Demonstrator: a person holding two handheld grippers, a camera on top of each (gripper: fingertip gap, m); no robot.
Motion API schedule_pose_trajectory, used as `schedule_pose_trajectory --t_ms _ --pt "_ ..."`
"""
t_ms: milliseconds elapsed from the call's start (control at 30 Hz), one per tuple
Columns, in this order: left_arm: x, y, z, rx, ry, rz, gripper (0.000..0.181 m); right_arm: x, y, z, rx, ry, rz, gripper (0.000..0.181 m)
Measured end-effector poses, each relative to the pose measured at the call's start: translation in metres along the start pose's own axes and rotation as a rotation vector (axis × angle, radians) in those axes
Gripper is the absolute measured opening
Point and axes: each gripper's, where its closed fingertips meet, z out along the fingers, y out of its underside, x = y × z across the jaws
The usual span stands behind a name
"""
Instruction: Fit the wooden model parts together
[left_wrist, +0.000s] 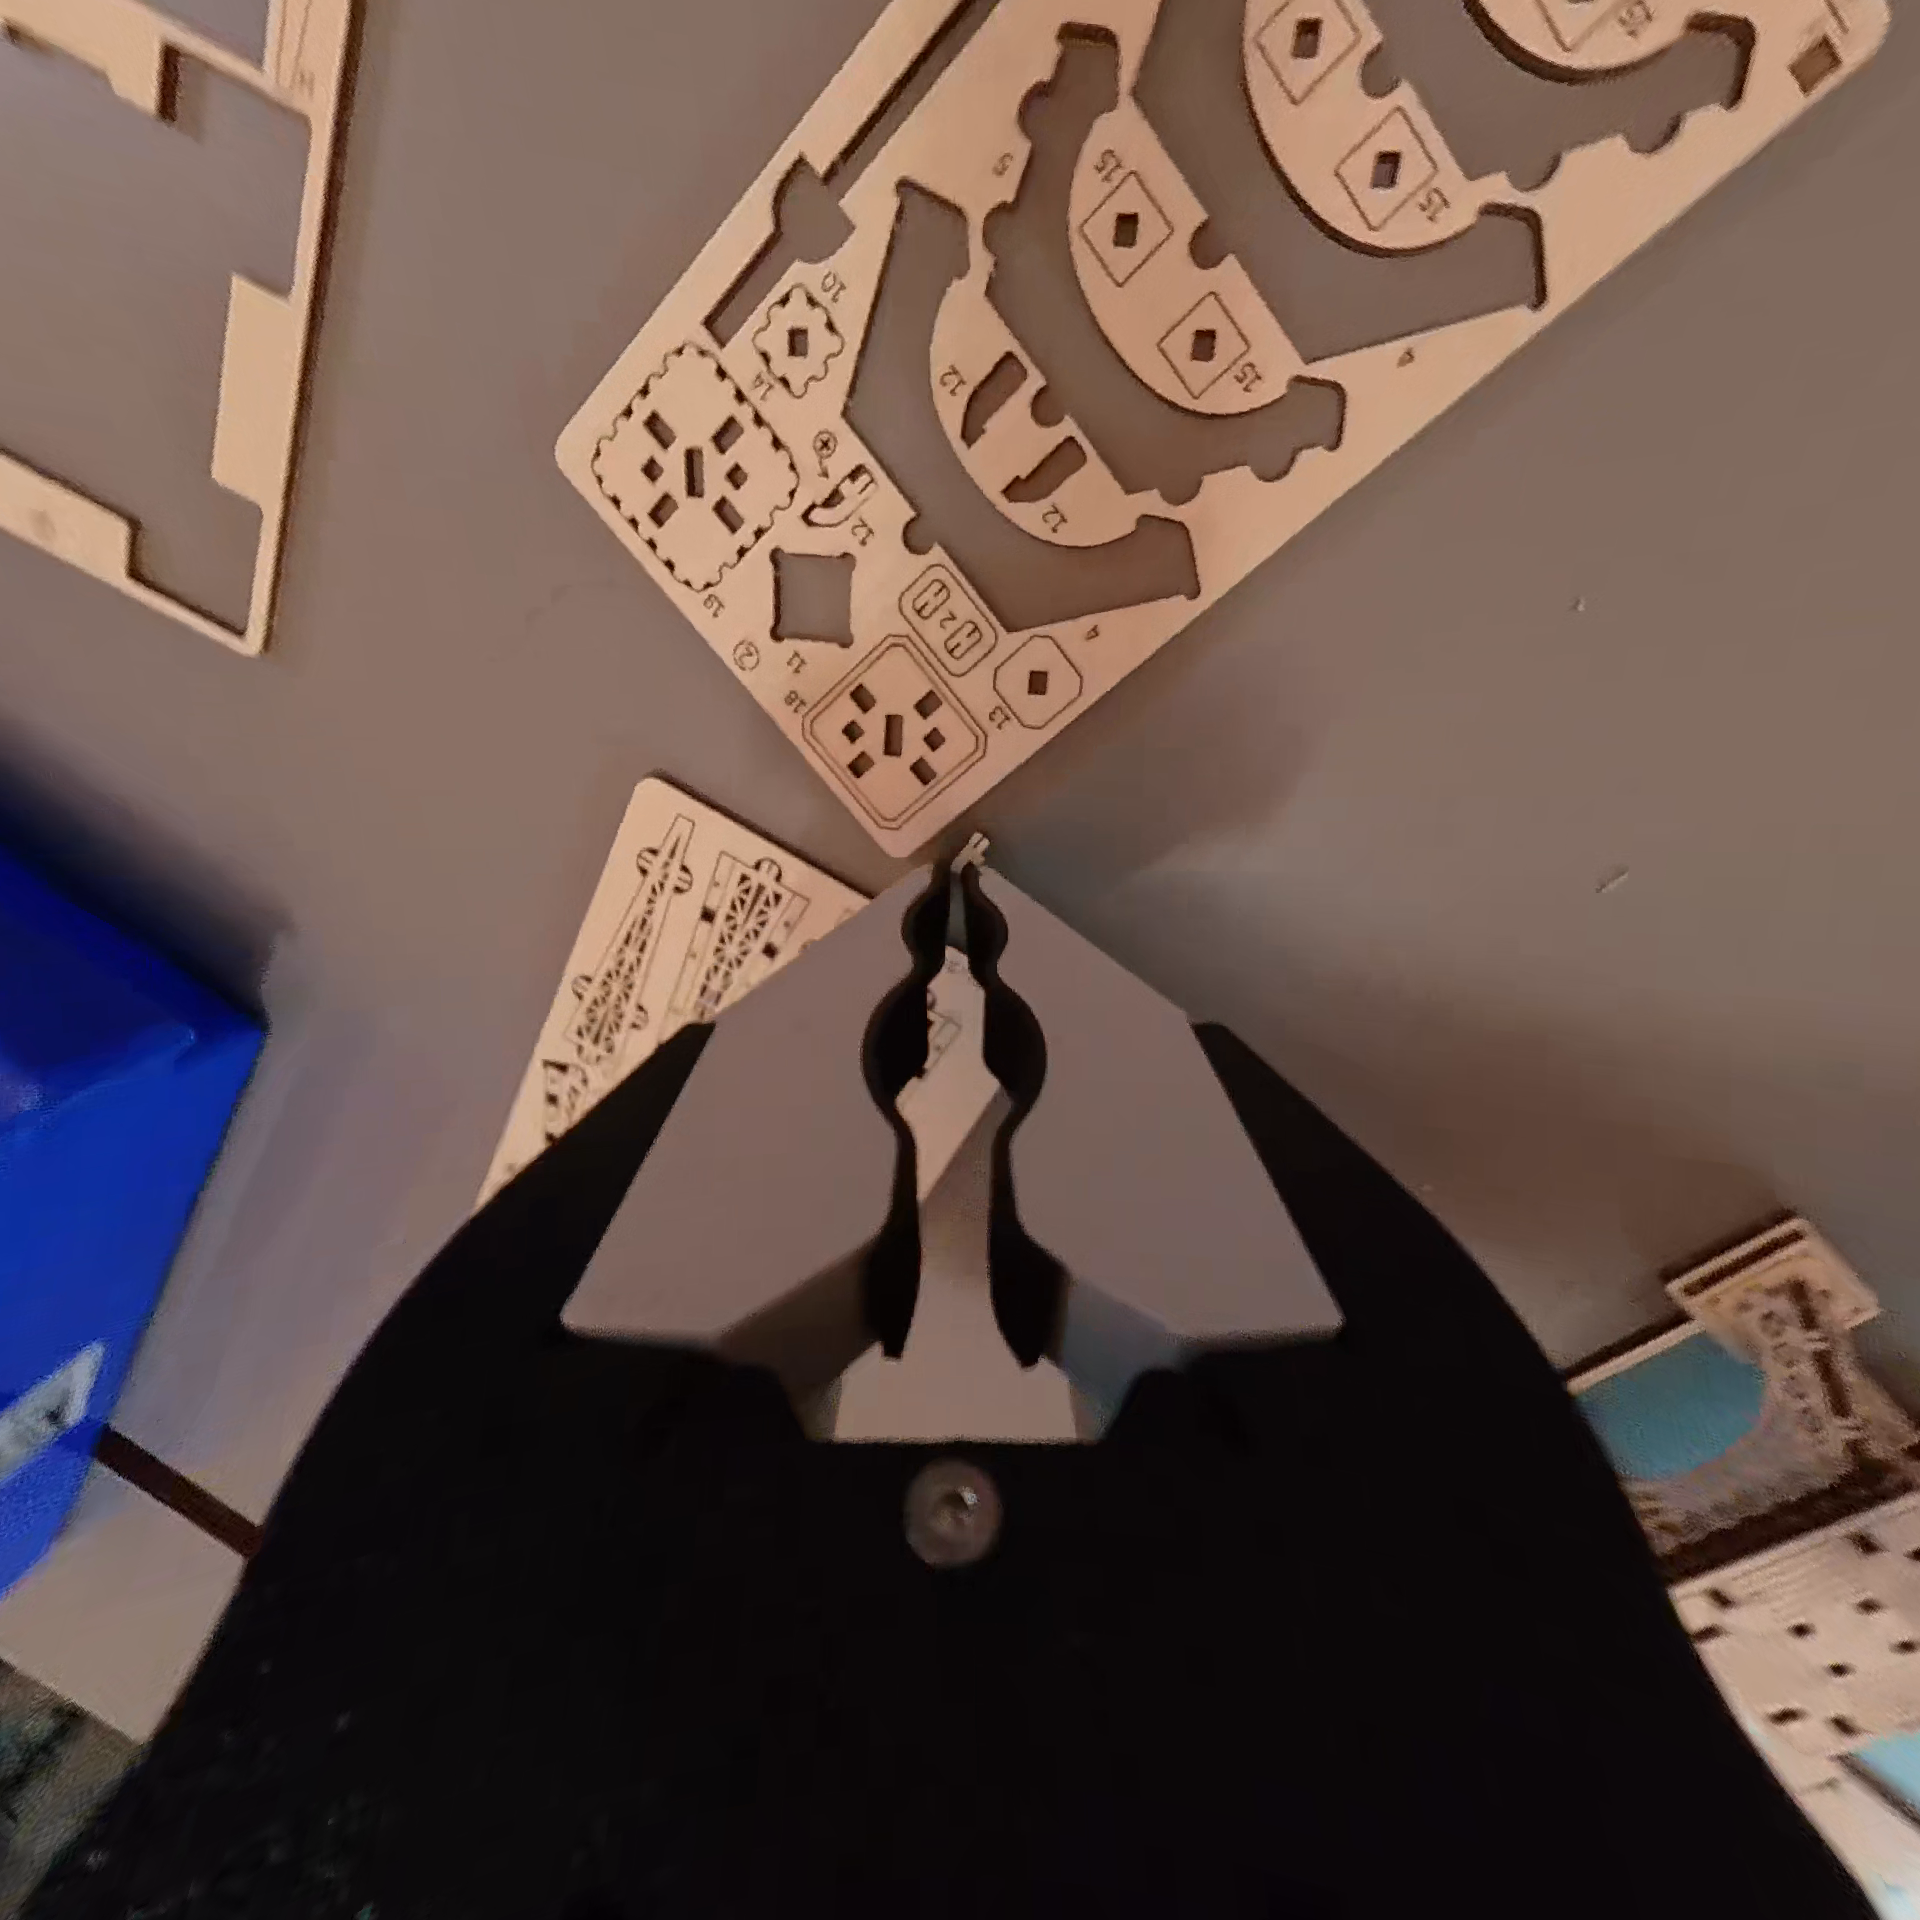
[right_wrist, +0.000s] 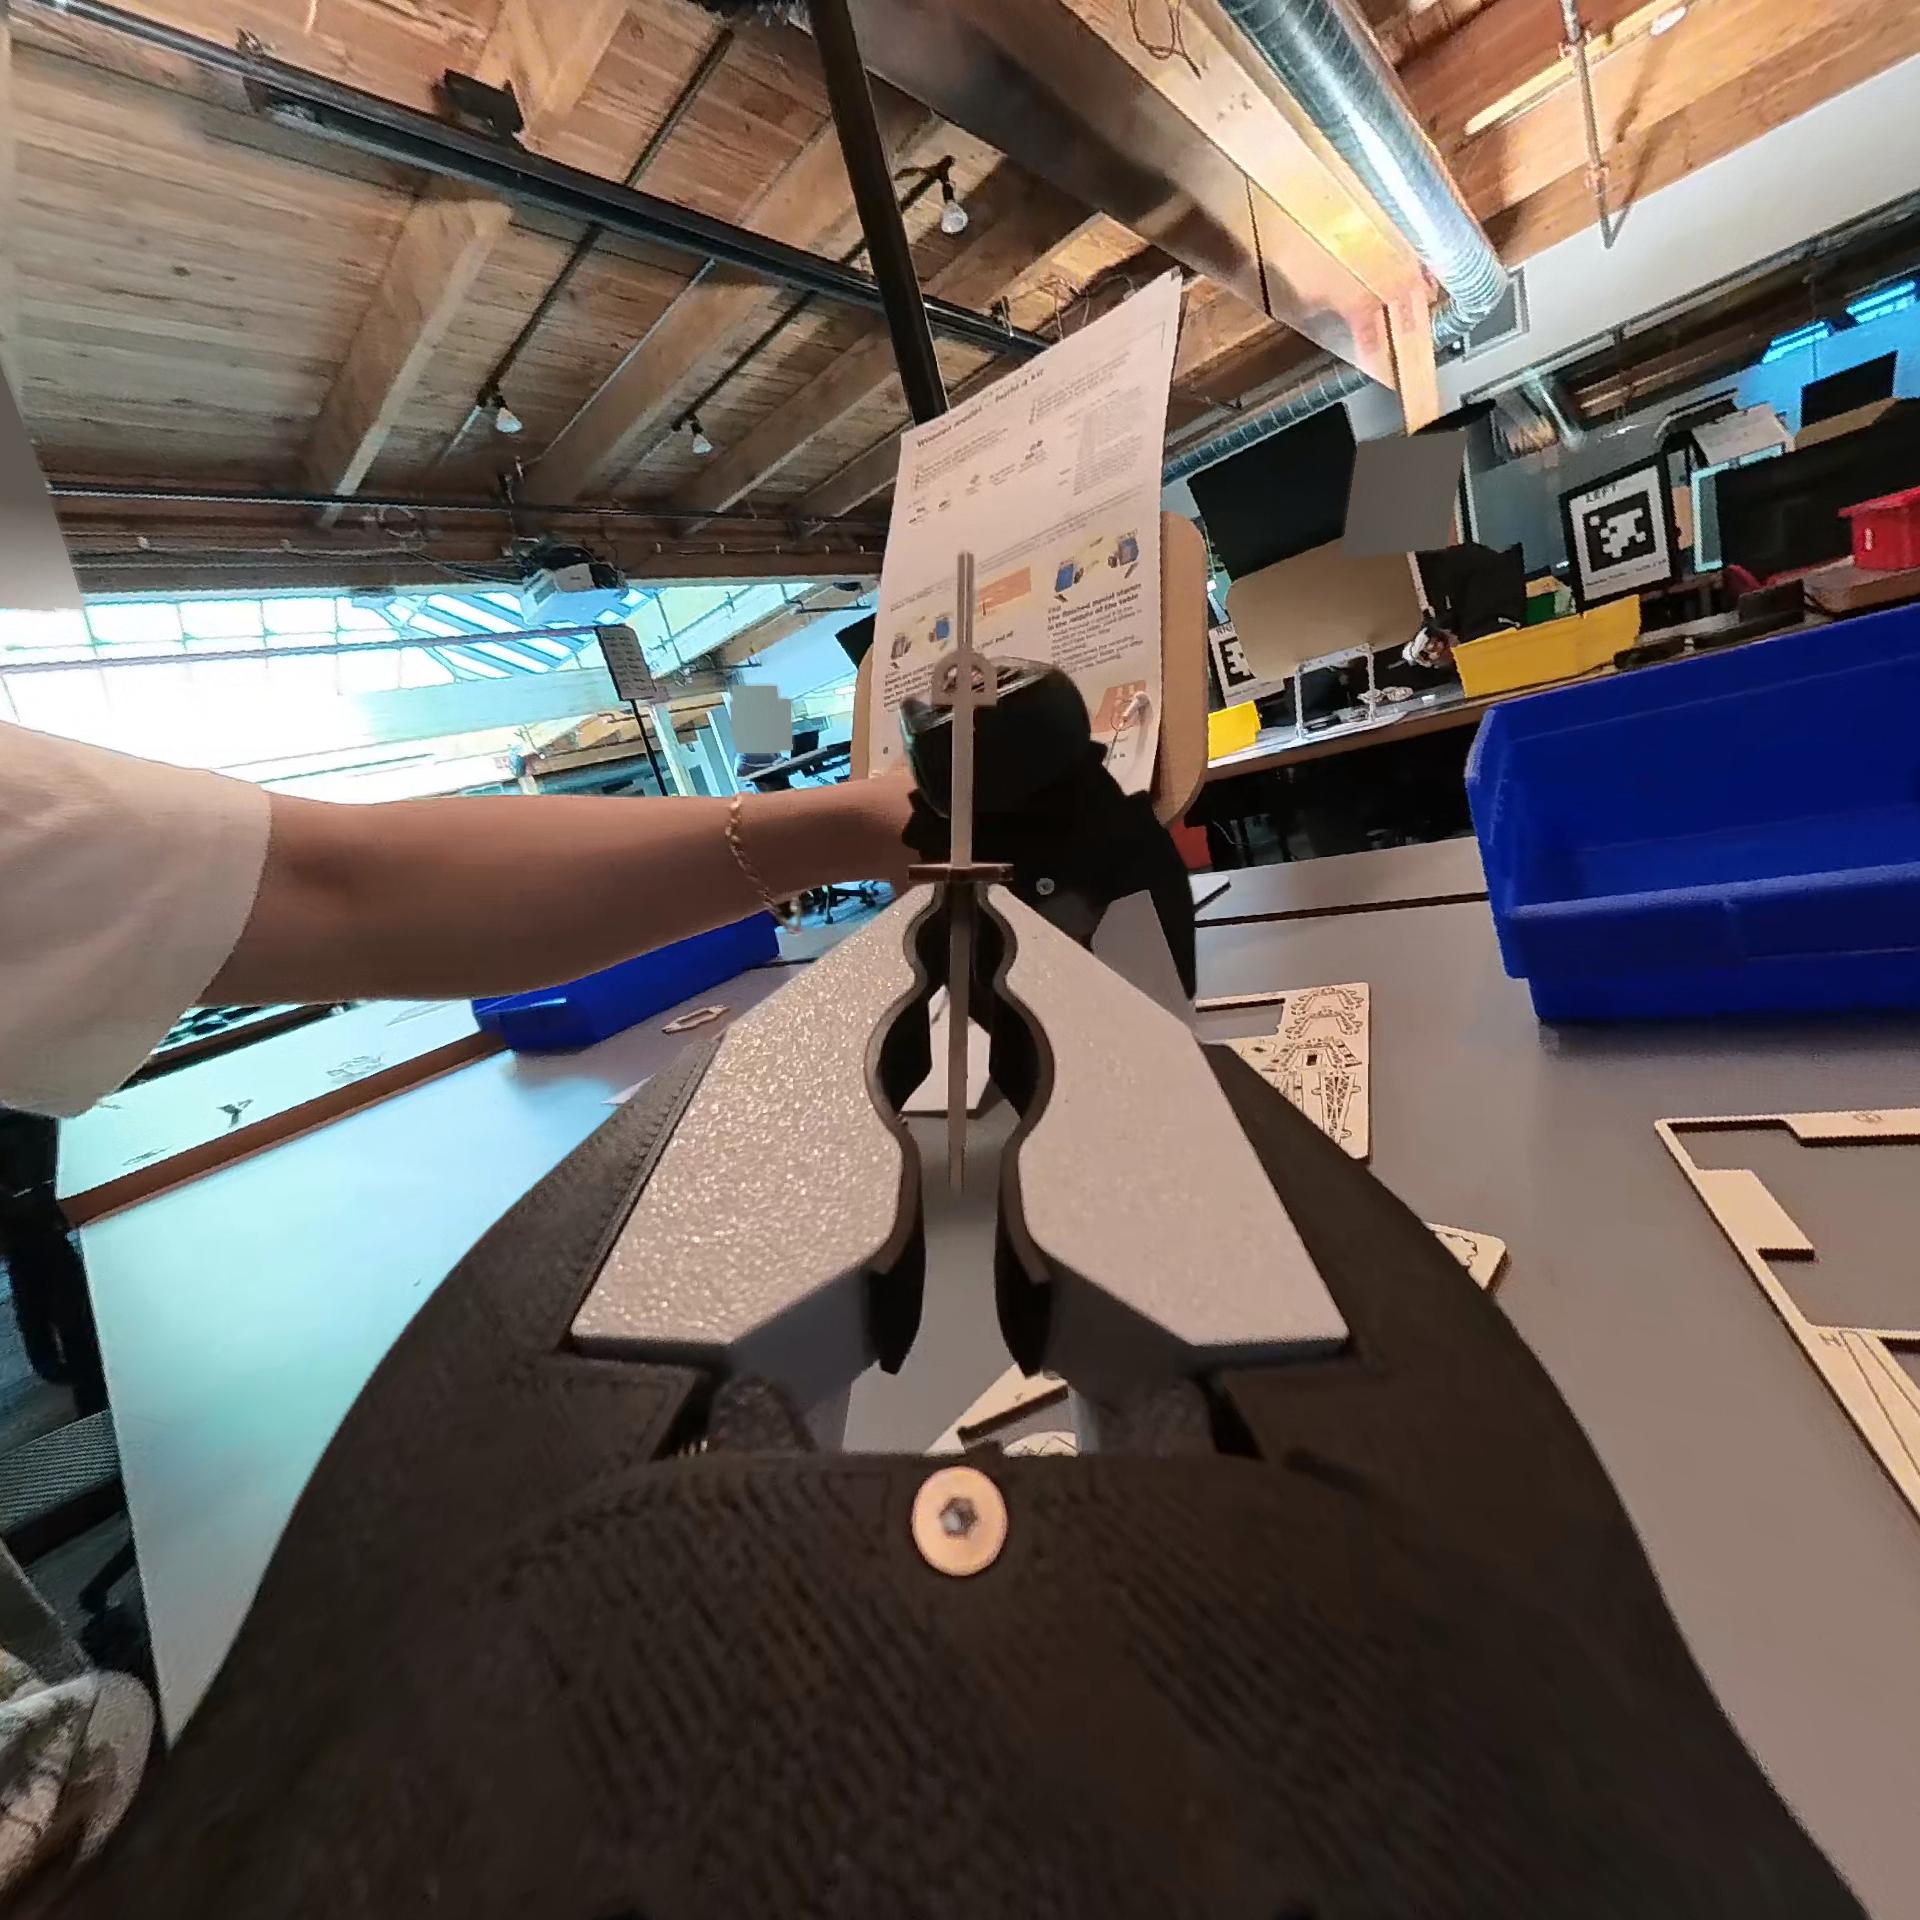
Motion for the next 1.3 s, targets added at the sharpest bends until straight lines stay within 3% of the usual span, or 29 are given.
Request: schedule_pose_trajectory --t_ms 133,200,367,433,500,600,667,833,1000,1300 --pt "0.014 0.006 -0.013 -0.055 -0.051 -0.224 0.000 -0.003 0.006 0.004 -0.036 0.015 -0.043 0.000" --pt "0.019 -0.005 -0.033 0.024 -0.144 -0.304 0.000 -0.008 0.009 0.007 -0.051 0.008 -0.056 0.001" --pt "0.032 -0.031 -0.112 0.208 -0.705 -0.290 0.000 -0.030 0.012 0.021 -0.020 -0.075 0.090 0.001" --pt "0.047 -0.037 -0.144 0.210 -0.960 -0.225 0.000 -0.047 0.021 0.028 -0.044 -0.164 0.183 0.001" --pt "0.067 -0.042 -0.169 0.115 -1.179 -0.071 0.000 -0.072 0.023 0.033 -0.021 -0.301 0.309 0.000" --pt "0.097 -0.059 -0.189 -0.074 -1.370 0.195 0.000 -0.110 0.027 0.036 -0.020 -0.524 0.485 0.000" --pt "0.115 -0.072 -0.198 -0.145 -1.437 0.320 0.000 -0.125 0.026 0.037 0.002 -0.601 0.546 0.001" --pt "0.151 -0.097 -0.227 -0.157 -1.574 0.532 0.000 -0.161 0.015 0.033 0.017 -0.814 0.697 0.000" --pt "0.169 -0.112 -0.232 -0.157 -1.596 0.711 0.000 -0.192 0.002 0.023 -0.003 -1.005 0.806 0.000" --pt "0.166 -0.116 -0.225 -0.075 -1.571 0.858 0.000 -0.173 -0.001 0.023 0.049 -1.054 0.971 0.000"
